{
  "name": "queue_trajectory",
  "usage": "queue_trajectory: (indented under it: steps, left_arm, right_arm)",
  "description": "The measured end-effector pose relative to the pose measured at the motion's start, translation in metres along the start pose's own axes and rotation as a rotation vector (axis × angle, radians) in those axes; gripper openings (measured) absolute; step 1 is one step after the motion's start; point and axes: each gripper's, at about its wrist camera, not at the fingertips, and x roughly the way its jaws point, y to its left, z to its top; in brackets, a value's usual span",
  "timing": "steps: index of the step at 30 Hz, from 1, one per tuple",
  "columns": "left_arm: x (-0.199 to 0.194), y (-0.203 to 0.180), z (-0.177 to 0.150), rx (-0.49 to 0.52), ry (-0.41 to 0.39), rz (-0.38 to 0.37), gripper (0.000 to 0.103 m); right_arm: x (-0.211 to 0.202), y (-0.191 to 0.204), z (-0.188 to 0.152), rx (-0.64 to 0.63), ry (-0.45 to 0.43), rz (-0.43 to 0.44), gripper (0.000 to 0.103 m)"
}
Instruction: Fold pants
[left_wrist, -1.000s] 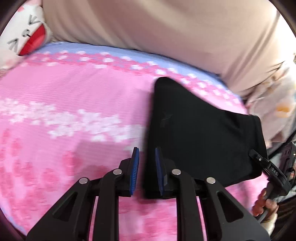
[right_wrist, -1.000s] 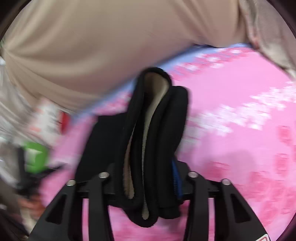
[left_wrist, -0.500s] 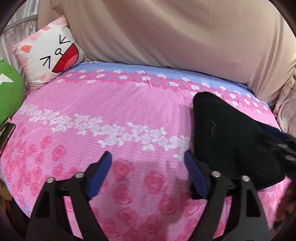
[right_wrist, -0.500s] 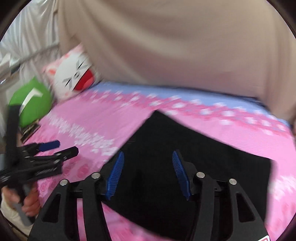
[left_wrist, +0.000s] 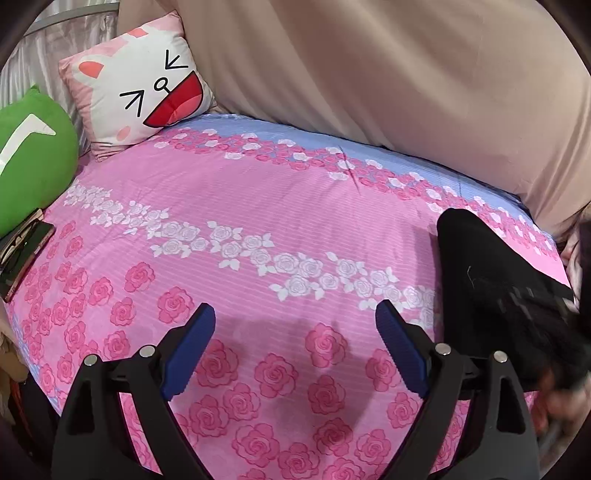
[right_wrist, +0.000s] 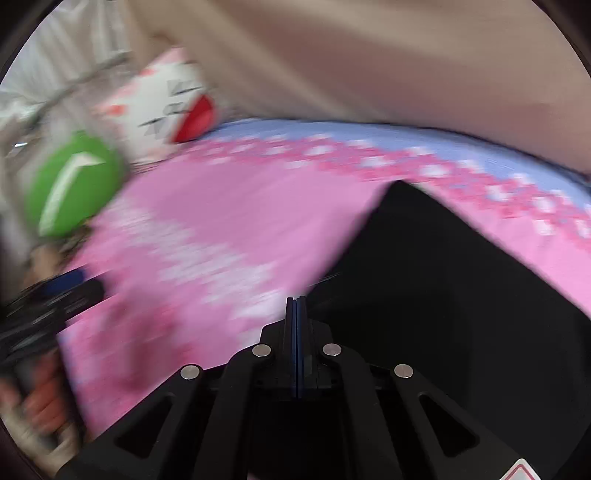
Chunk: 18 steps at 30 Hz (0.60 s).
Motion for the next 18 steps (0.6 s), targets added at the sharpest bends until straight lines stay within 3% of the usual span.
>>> queue_trajectory:
  steps: [1,3,4,5,6,8,10,13,18]
  left_arm:
    - [-0.002,0.001,0.003,0.001,-0.011,0.01,0.086]
    - [-0.005,0.004,0.008,0.002,-0.026,0.022,0.087]
    - [-0.006,0.004,0.012,0.001,-0.037,0.027,0.087]
    - [-0.006,0.004,0.016,-0.001,-0.046,0.034,0.087]
    - [-0.006,0.002,0.019,-0.006,-0.055,0.041,0.088]
    - [-0.005,-0.003,0.023,-0.015,-0.054,0.035,0.088]
    - [-0.007,-0.009,0.023,-0.024,-0.054,0.009,0.089]
    - [-0.012,-0.018,0.018,-0.013,-0.052,-0.015,0.09]
    - [-0.014,-0.024,0.01,0.031,-0.035,-0.008,0.09]
  right_arm:
    - [-0.008,0.015,-0.006,-0.033,0.018,0.078,0.0]
    - [-0.031,0.07,-0.04,-0.169,0.103,0.334,0.0]
    - [-0.038,0.084,-0.052,-0.203,0.122,0.386,0.0]
    - [-0.05,0.096,-0.063,-0.24,0.109,0.382,0.0]
    - [-0.062,0.096,-0.064,-0.259,0.046,0.301,0.004]
    - [-0.072,0.071,-0.048,-0.227,-0.082,0.072,0.022]
    - [-0.066,0.03,-0.026,-0.133,-0.132,-0.093,0.027]
    - [-0.029,-0.02,-0.003,-0.046,-0.074,-0.169,0.027]
    - [0.005,-0.019,0.009,-0.075,-0.034,-0.127,0.028]
